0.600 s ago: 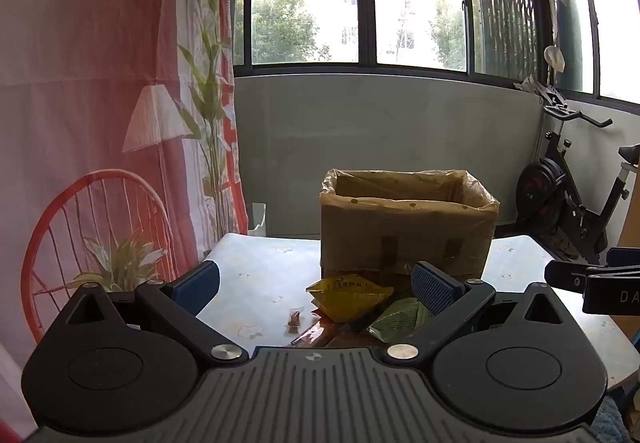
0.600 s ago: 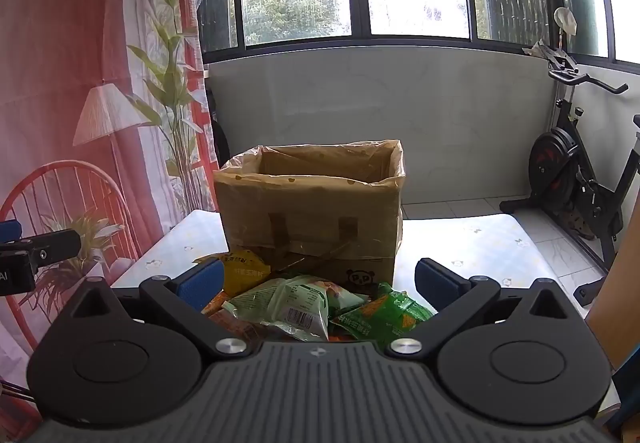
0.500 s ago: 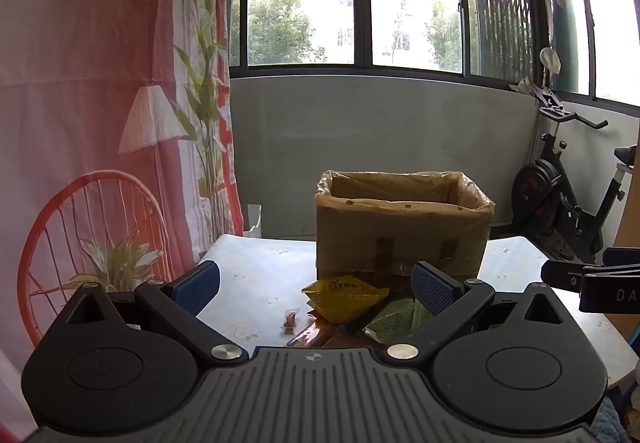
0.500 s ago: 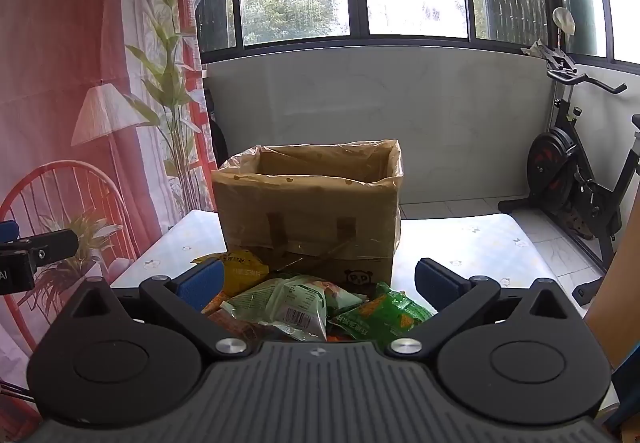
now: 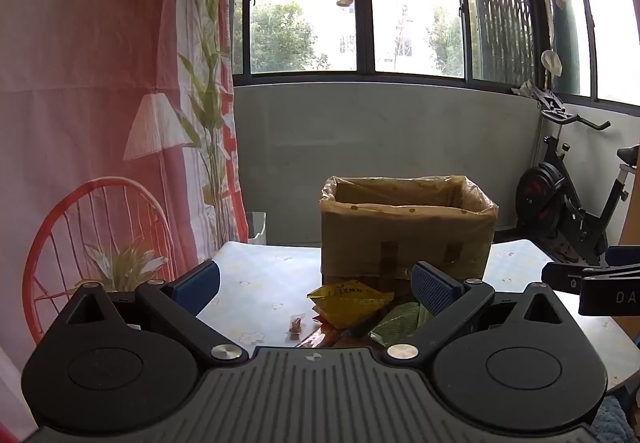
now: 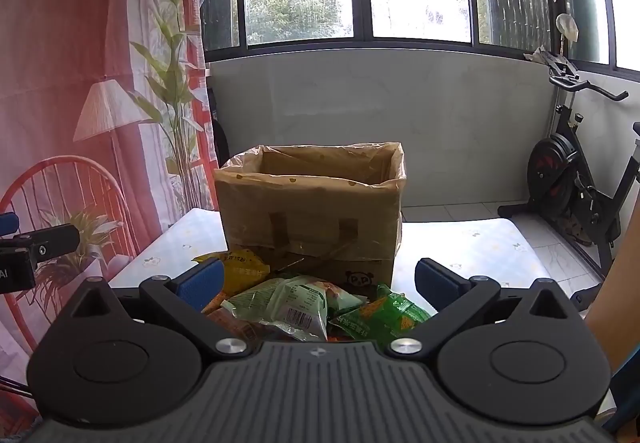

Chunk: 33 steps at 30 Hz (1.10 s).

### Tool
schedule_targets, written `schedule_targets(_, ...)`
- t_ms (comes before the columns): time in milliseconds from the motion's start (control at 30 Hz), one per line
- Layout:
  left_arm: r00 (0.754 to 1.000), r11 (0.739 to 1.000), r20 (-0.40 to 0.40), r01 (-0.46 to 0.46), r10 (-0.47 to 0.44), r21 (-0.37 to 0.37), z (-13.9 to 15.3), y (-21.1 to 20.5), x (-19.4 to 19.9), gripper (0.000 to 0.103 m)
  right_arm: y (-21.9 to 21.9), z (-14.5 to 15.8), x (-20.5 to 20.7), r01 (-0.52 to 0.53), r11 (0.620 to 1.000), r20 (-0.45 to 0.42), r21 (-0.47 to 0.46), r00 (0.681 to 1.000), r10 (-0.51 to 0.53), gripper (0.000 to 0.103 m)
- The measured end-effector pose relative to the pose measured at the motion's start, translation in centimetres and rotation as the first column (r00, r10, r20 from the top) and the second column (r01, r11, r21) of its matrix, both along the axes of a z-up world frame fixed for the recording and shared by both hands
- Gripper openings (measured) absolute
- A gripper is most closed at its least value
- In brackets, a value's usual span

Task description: Organize snacks

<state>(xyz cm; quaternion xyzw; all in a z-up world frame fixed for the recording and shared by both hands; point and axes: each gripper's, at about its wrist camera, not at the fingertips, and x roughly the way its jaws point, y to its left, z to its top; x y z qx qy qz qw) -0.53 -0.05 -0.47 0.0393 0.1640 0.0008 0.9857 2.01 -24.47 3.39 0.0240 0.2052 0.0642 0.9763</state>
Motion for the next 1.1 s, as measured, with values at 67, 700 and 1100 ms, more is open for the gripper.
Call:
schedule_targets(67,1.0,1.0,-0.005,-0.002,0.002,-0.001,-0.03,0.0,0.01,0.102,-0.04,-0.04,-0.02,0.001,1.0,-0.002,-0.002,1.0,-0.001,0.103)
schedule_targets(700,1.0,1.0,-0.023,-0.003,0.003,-0.014,-0.35,0.31,0.25,0.102,0.18,-0.6,0.24,0.002,1.0,-0.018,-0.002,1.0,-0.002,0.103)
schedule_targets(1100,1.0,1.0,-0.03,-0.004,0.004,-0.02,-0.61,0.34,0.41,0.102,0.13,-0.85,0.25,0.0,1.0,-0.02,-0.001,1.0,0.0,0.103)
